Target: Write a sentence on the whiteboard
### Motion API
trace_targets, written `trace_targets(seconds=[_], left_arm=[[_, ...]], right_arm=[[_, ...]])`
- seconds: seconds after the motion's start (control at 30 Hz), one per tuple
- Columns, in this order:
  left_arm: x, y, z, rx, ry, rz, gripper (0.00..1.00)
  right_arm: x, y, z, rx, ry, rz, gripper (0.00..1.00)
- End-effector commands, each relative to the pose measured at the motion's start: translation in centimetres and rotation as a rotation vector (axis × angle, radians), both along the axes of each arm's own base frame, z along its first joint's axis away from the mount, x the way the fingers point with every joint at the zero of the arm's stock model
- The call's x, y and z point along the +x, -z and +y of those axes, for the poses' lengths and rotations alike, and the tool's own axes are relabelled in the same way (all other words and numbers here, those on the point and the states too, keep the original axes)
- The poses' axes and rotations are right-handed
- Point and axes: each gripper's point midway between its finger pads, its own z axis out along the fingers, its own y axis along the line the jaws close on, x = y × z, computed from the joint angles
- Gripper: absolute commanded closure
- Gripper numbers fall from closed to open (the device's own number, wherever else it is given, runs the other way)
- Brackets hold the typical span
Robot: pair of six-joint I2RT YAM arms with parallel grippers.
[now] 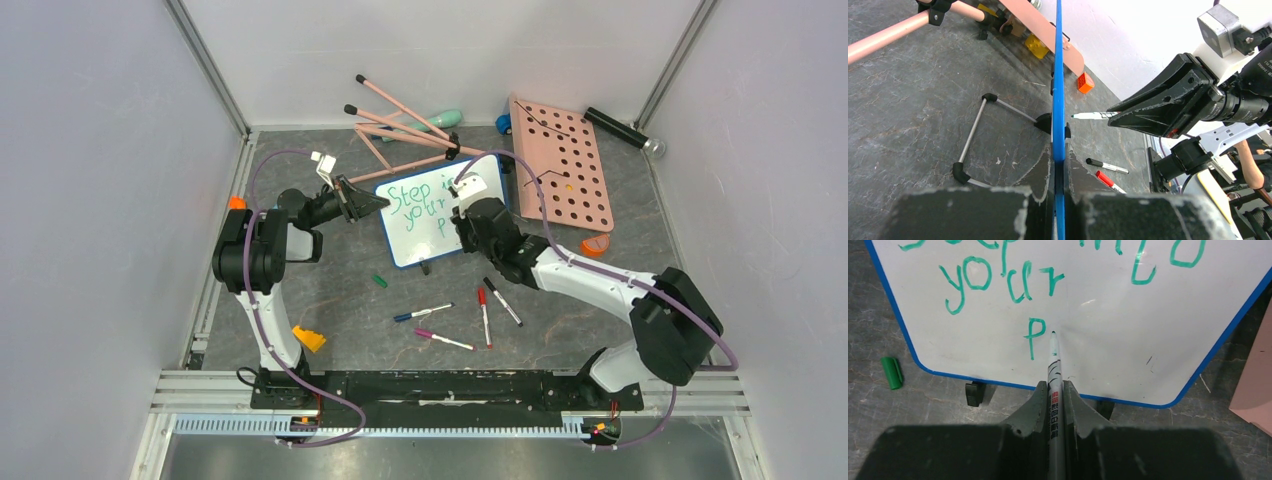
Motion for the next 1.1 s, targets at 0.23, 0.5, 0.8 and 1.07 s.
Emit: trace_targets(seconds=[0.23, 0.5, 0.8, 1.07], left_arm=[[0.4, -1.2, 0.2, 0.014, 0.002, -0.118, 0.98], [0.4, -1.2, 0.2, 0.014, 0.003, -0.118, 0.98], [0.4, -1.2, 0.2, 0.014, 0.003, -0.119, 0.98], [0.4, -1.2, 0.2, 0.013, 0.002, -0.118, 0.98]], right_arm=[[2.0, -1.2, -0.3, -0.031, 0.053, -0.041, 1.0], [2.3, -1.8, 0.0, -0.021, 0.047, -0.056, 1.0], [2.7, -1.2, 0.8, -0.026, 0.028, -0.042, 1.0], [1.9, 0.0, 1.2, -0.029, -0.015, -0.008, 1.0]])
